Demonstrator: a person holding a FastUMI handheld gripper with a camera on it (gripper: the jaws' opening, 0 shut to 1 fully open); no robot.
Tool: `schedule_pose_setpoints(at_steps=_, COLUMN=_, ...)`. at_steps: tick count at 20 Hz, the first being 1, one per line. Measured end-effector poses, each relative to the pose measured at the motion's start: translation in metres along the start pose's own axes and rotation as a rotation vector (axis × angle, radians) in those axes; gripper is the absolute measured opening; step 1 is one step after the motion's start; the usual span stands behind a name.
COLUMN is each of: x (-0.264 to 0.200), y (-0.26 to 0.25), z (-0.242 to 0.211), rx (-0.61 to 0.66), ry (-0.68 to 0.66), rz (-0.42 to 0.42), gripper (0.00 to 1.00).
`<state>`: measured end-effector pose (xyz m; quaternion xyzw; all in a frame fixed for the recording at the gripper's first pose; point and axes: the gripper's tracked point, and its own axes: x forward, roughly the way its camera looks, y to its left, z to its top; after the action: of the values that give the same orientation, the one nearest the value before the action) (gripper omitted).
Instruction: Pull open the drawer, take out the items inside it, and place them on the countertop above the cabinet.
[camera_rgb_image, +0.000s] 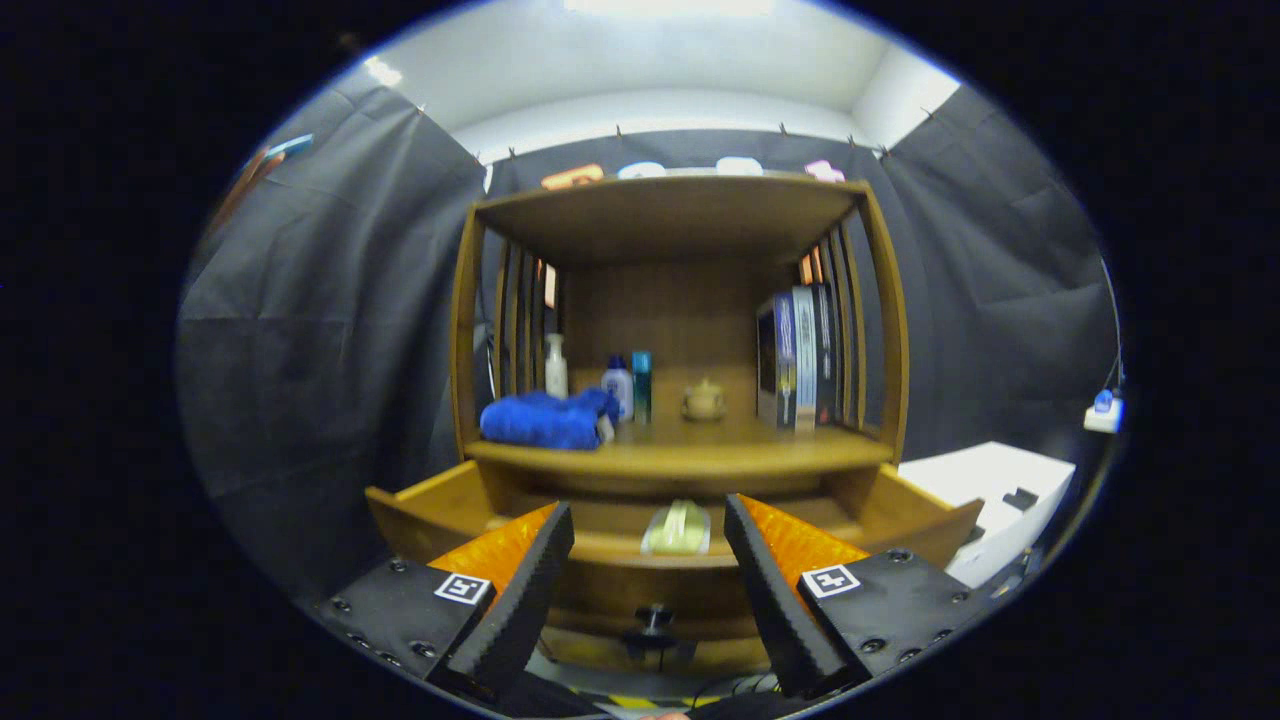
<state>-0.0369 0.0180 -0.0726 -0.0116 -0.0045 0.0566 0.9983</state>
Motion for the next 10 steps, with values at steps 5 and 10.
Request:
schedule_pose_setpoints(at_steps=5, x=0.04, y=0.001, z=0.105, rx=-0.172, ry=-0.126, rz=0.012, gripper=0.98)
schedule_pose_setpoints(at_steps=10, x=0.105, y=0.014, z=0.086, rx=-0.191, ry=-0.008, rz=0.069, gripper=0.98)
